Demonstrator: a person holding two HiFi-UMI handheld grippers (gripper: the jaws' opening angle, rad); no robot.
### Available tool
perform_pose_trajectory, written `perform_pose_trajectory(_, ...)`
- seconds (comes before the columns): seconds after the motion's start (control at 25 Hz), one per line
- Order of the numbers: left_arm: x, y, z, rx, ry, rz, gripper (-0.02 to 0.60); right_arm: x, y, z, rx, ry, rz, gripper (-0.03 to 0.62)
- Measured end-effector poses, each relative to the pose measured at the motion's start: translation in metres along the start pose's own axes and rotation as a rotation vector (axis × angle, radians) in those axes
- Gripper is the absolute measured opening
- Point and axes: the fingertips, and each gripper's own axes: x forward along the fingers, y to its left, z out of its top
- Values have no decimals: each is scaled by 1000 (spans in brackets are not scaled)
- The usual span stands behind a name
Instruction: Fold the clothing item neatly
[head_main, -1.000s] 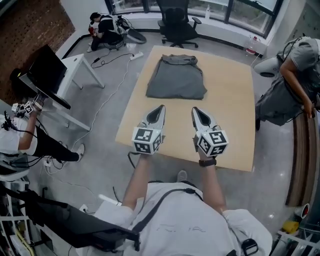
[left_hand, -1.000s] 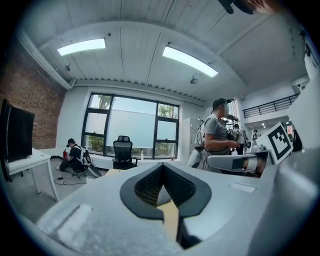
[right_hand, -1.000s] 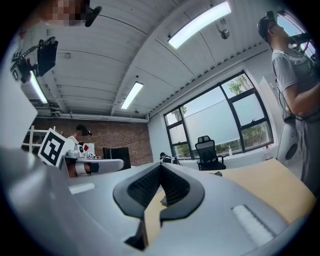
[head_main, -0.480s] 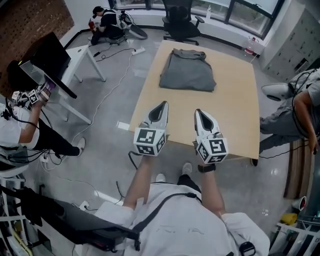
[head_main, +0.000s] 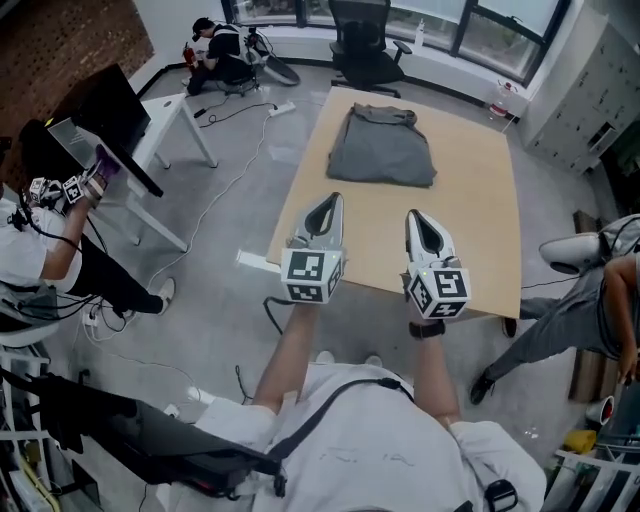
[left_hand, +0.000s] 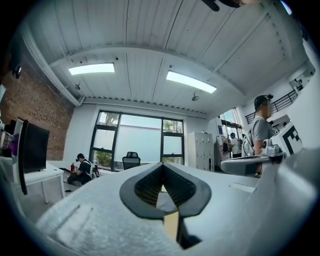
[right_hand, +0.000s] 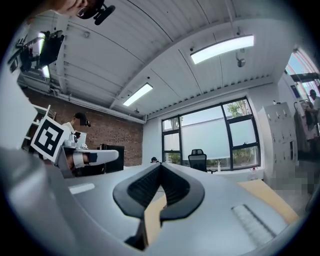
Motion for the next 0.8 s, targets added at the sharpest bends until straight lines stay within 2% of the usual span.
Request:
perform_pose_trajectory(0.16, 9, -8, 9, 32, -21, 22, 3, 0, -11, 12, -47, -19, -2, 6)
perform_pose_trajectory(0.28, 20, -16, -1, 40, 5, 44, 3, -2, -24, 8, -42, -14, -17, 6)
perform_pose_trajectory(0.64, 59, -58, -6, 27, -2, 51, 5, -25, -76, 10, -34, -40, -46, 6)
perform_pose_trajectory(0.8, 80, -89, -8, 28, 4, 28, 4, -43, -109, 8, -17, -29, -66, 6)
